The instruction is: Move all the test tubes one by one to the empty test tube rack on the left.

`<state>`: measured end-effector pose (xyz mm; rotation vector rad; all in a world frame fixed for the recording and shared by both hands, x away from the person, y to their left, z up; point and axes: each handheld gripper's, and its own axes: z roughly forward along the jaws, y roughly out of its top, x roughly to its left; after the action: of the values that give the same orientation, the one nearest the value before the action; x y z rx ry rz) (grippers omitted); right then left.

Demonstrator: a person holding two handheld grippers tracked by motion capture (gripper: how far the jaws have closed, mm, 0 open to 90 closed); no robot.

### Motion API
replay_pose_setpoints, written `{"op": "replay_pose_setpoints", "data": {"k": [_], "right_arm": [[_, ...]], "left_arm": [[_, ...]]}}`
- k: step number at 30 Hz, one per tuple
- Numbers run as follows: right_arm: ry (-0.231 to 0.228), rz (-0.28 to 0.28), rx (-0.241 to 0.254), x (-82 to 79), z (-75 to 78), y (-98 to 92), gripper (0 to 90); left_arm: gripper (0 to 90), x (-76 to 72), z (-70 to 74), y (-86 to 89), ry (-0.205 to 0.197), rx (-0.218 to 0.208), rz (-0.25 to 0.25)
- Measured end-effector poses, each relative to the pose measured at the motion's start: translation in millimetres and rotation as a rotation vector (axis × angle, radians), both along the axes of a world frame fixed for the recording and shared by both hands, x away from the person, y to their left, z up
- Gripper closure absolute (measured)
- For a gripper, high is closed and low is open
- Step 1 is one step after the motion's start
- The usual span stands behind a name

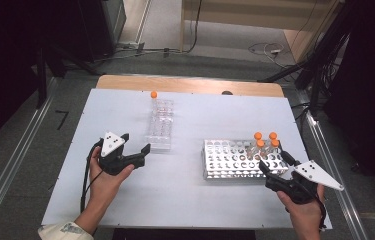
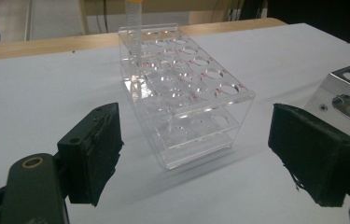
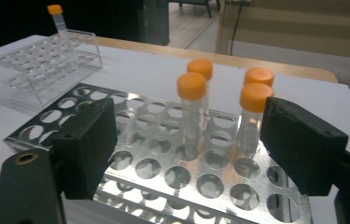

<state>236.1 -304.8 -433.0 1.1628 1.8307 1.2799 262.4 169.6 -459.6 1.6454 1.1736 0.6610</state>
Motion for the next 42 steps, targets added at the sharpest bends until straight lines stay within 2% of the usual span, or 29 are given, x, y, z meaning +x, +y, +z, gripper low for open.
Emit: {"op": "replay_pose_setpoints", "data": {"k": [4,11,18,22,25,29,42], "right_arm": [[-0.002,-0.029,-0.011,6.0,-5.2,-3.7,18.8],[0.038,-0.093,0.009,24.2,-16.6,-11.2,22.1],[0.032,-0.130,-0.059,42.4,-26.9,-10.7,30.1],[0.039,-0.130,-0.060,48.8,-30.9,-11.7,36.9],[0.042,-0.118,-0.040,51.7,-32.6,-13.4,43.1],[0.048,-0.103,-0.039,53.2,-34.7,-14.0,51.9],[0.048,-0.092,-0.044,53.8,-36.4,-15.4,64.2]], "left_arm": [[18.5,-2.4,0.5,-0.2,-0.012,0.005,0.003],[18.6,-2.6,-2.1,-0.9,-0.012,0.006,0.004],[18.6,-0.4,-4.9,1.0,-0.003,0.013,0.012],[18.6,-0.1,-4.9,4.0,-0.006,0.005,0.024],[18.6,-0.1,-5.1,4.0,-0.004,0.007,0.022],[18.6,0.4,-5.9,3.8,-0.002,0.005,0.017],[18.8,0.3,-5.4,4.6,-0.001,0.002,0.020]]}}
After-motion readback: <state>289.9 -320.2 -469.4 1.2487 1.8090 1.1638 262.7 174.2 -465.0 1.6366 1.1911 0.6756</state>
